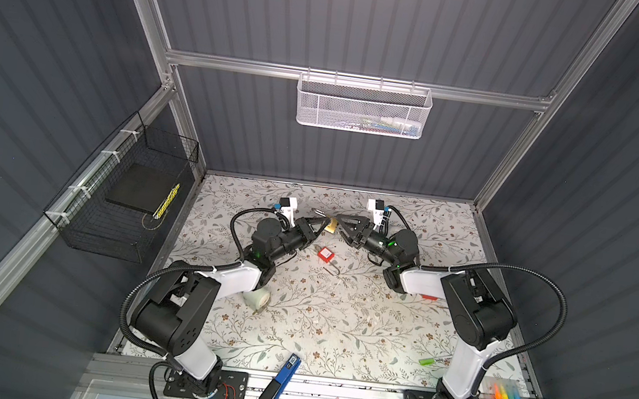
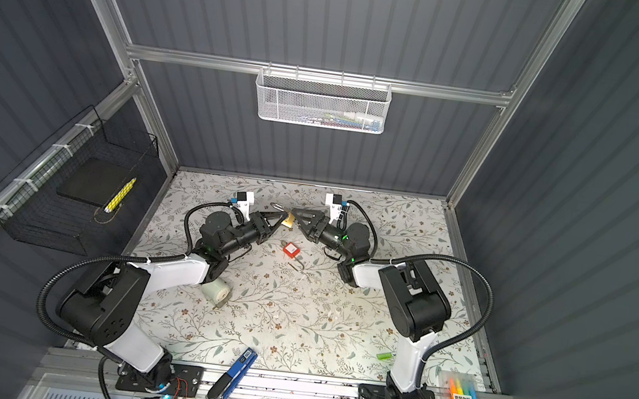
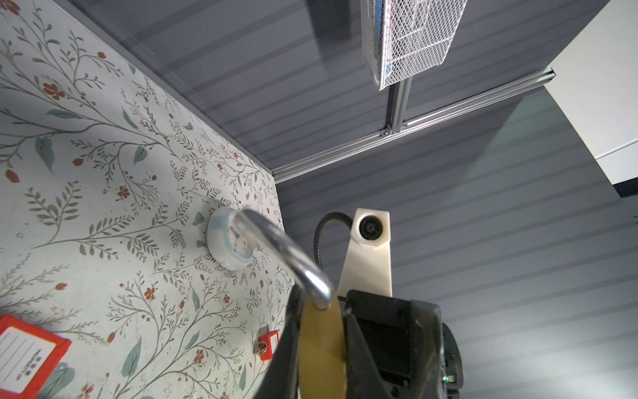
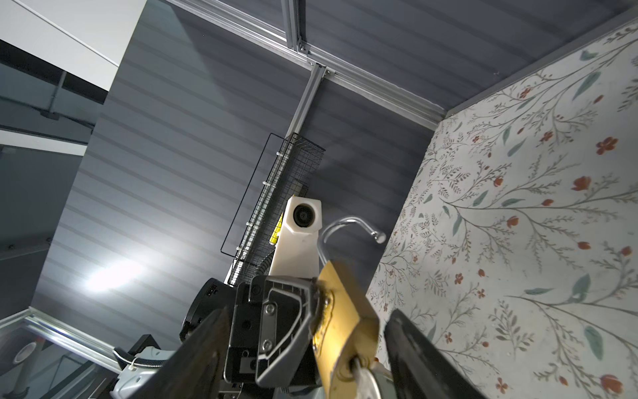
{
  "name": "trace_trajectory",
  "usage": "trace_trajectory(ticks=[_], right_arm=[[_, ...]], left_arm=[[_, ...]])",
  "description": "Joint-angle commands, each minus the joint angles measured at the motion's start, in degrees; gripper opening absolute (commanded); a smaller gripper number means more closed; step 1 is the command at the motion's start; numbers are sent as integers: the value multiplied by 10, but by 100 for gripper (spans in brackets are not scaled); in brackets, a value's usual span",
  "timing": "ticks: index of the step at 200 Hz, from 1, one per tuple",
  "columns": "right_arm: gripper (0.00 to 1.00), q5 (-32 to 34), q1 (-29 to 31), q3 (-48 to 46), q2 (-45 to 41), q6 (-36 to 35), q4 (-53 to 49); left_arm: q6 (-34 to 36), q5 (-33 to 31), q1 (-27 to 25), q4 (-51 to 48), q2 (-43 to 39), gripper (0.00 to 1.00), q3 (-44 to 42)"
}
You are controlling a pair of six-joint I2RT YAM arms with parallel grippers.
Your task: Lock with the key
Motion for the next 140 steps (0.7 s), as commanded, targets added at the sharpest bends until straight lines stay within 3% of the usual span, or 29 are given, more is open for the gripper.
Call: trace_trajectory(ticks=[1,36,140], right_arm=[[75,-6,4,16,15,22,46],[68,-11,5,16,19,24,51],[14,-19,15,15,34,39,74]], left_arm=[[-6,12,1,52,-5,0,26],[-6,14,1,51,-5,0,27],[-15,15,1,64,3,0,25]])
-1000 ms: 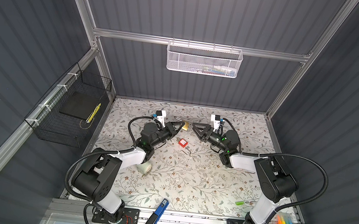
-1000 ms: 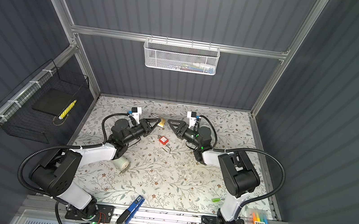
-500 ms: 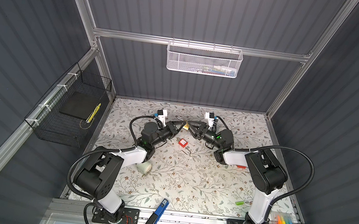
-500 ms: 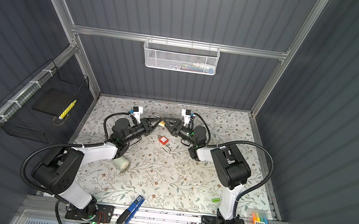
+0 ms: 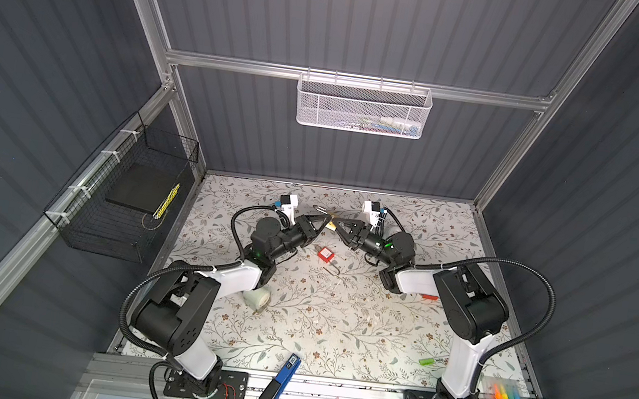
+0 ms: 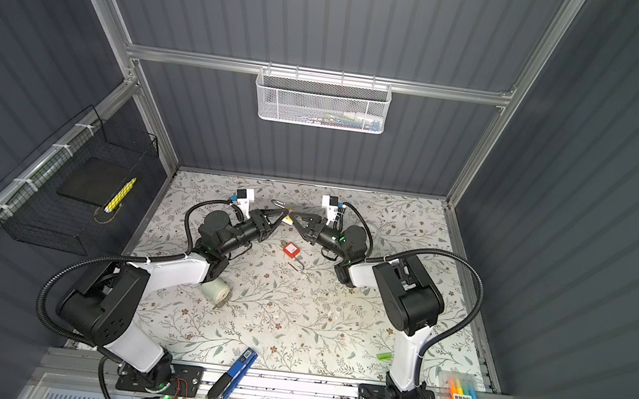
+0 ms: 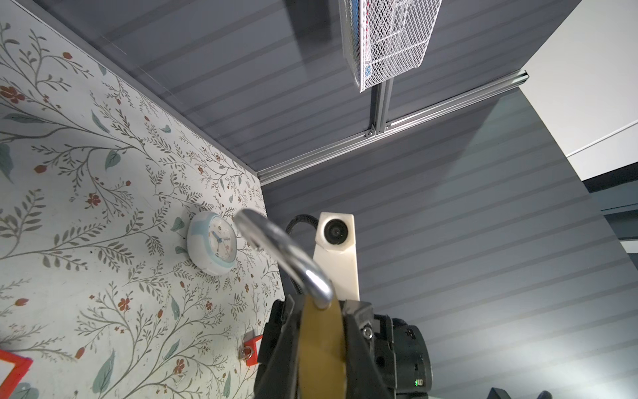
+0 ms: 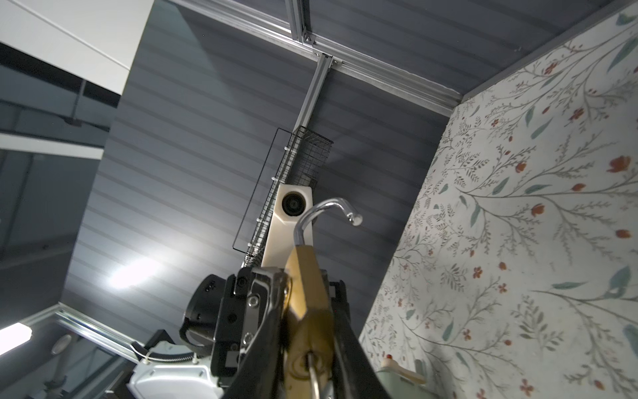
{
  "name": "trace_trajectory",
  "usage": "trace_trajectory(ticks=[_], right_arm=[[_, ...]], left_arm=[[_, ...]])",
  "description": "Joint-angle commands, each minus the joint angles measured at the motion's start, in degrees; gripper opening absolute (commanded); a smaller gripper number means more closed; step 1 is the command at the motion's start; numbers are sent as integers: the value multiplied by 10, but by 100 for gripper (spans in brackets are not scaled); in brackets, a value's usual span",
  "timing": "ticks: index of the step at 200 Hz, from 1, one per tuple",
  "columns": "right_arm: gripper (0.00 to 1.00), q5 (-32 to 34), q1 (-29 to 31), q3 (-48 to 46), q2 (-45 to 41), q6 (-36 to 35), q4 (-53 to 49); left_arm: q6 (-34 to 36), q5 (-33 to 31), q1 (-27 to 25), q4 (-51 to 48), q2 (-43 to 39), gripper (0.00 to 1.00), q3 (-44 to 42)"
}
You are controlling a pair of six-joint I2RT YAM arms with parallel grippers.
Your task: Lock with the key
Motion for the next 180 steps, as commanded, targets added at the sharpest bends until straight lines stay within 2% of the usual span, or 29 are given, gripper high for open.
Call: trace_trajectory(ticks=[1,5,17,38,52,103,144,180], right_arm=[[14,-11,7,10,6,-4,27],[11,-11,7,10,6,-4,28],[5,-10,7,10,5,-3,30],[4,-9,7,10,0,-4,30],[4,-9,6,8,-4,-6,31],[4,-17,-5,-8,-30,-5,31],[3,-23,-5,-24,-37,-4,31],[3,-29,-1,-35,-27,-6,31]], left_arm=[[1,5,1,40,2,0,21],[2,5,1,40,1,1,20],[6,4,1,35,-2,18,19],[18,-3,1,24,-11,52,13],[33,-10,1,12,-22,66,7],[102,-42,24,-70,-88,76,-20],[77,-35,74,-50,-111,78,-53],[81,-11,80,-65,-104,78,-32]])
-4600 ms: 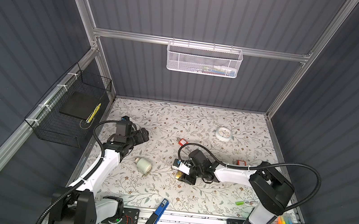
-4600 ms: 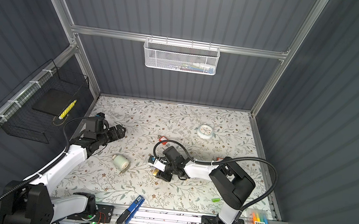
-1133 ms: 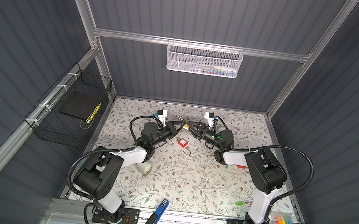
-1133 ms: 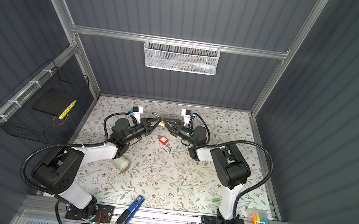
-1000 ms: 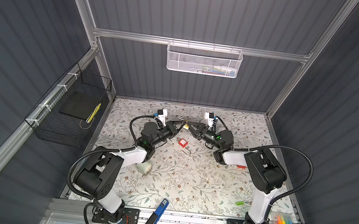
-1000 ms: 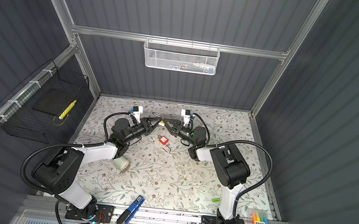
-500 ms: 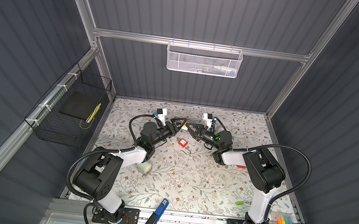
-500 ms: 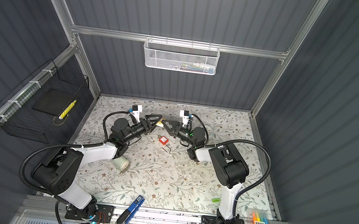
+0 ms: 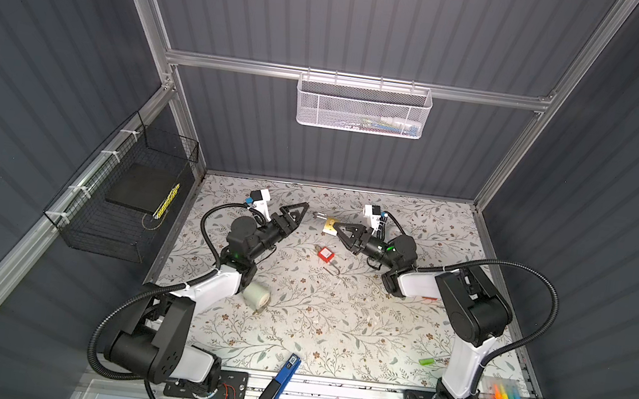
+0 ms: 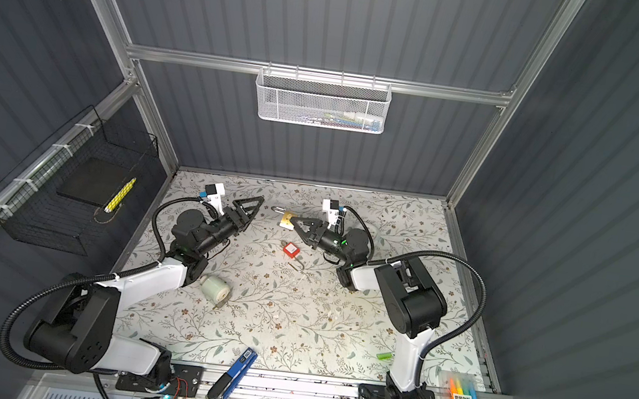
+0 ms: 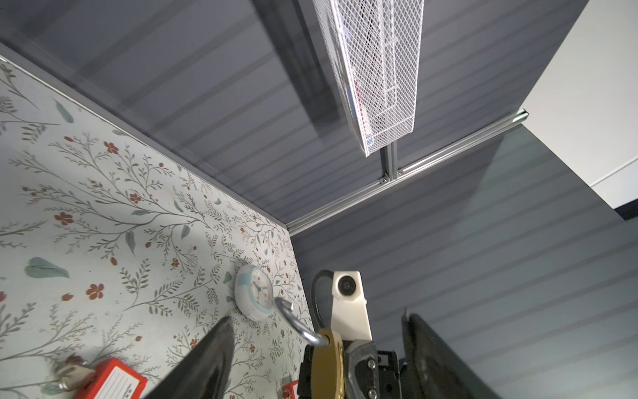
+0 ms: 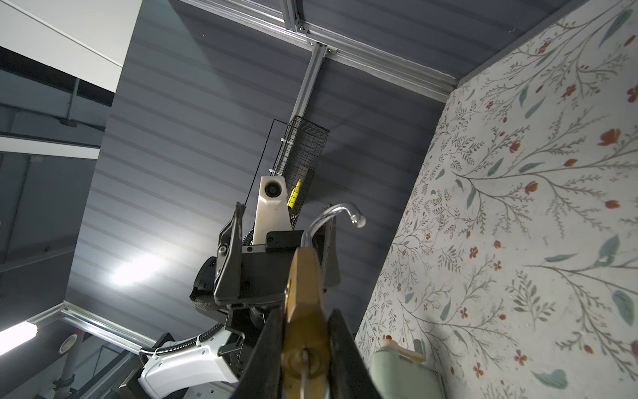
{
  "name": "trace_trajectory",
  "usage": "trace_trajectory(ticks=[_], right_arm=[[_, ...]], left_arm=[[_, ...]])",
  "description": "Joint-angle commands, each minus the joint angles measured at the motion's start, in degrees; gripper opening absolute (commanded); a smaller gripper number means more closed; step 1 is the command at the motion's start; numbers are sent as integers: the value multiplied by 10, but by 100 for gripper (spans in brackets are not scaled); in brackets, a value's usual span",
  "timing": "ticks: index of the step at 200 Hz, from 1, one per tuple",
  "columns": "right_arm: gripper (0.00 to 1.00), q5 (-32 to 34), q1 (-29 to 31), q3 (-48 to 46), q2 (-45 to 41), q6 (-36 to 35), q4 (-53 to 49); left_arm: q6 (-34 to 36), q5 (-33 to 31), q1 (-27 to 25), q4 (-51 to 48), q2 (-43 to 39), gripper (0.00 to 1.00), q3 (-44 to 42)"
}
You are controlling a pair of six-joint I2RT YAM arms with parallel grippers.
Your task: Lock with the key
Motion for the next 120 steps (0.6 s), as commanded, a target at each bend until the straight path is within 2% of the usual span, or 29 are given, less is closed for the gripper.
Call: trace_trajectory(ticks=[1,43,86,120], right_arm=[[3,-15,4,-3,-10,-7,33],[3,-29,20,6,4,-5,32],[3,-25,26,23,20,-1,33],[3,-24,26,31,22,0,33]], left_arm=[[7,23,-1,-7,0,78,19],[-2,61,-2,0,33,77,41],[-64,80,-5,105,83,71,27],[-63,89,-7,103,86,69,30]])
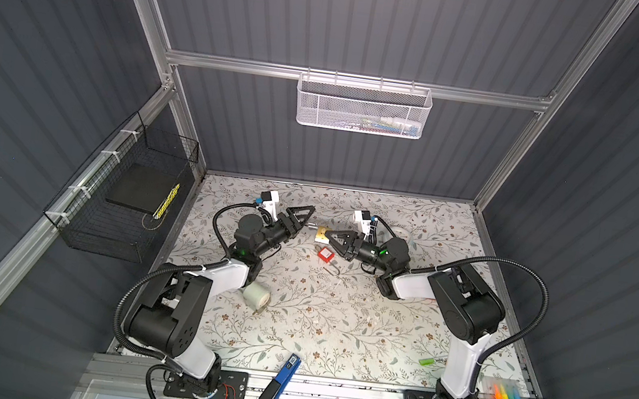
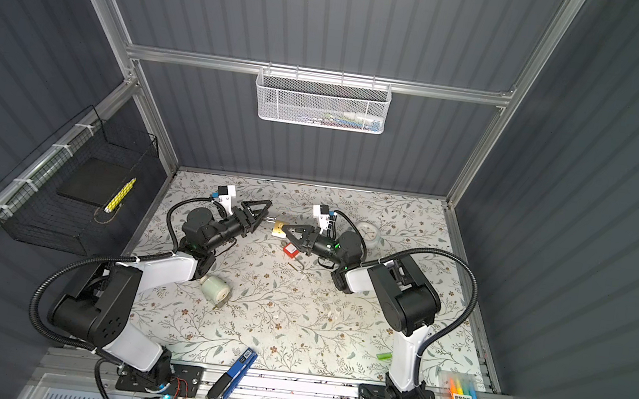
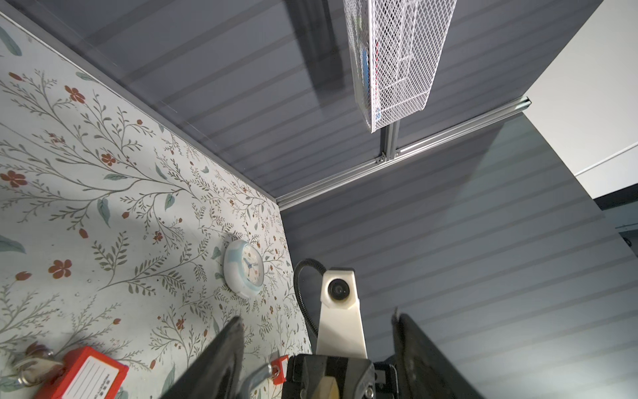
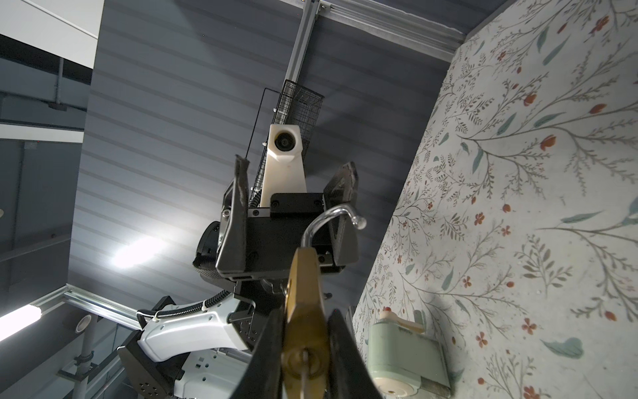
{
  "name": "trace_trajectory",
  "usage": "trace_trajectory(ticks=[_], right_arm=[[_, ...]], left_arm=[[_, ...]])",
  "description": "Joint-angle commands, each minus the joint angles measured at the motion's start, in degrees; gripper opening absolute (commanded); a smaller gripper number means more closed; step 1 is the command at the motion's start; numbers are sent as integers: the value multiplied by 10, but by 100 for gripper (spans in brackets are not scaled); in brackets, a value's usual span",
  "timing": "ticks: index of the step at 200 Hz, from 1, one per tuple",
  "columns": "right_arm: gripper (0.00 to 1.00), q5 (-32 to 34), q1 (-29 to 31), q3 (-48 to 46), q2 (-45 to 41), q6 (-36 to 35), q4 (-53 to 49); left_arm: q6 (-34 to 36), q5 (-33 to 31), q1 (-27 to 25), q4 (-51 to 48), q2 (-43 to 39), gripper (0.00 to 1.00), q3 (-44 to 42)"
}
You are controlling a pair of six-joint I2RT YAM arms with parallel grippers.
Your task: Lock with the key
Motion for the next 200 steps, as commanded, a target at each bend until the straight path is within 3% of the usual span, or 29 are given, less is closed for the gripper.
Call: trace_trajectory(ticks=[1,46,129,166,200], right_arm=[[3,-1,0,24,0,-2,33],[3,10,-4,32,13,2,33],[3,13,-11,45,26,0,34],[2,11,-16,41,21,-1,34],[1,12,-17,39,22,1,33]], left_arm=[[-11,24,-4,37,-3,69,5],[-11,41,-5,32,-4,62,2],[-5,53,-5,14,-11,60,15],[10,52,-5,-17,-24,39,16],[13,50,-5,-23,-26,32,19]])
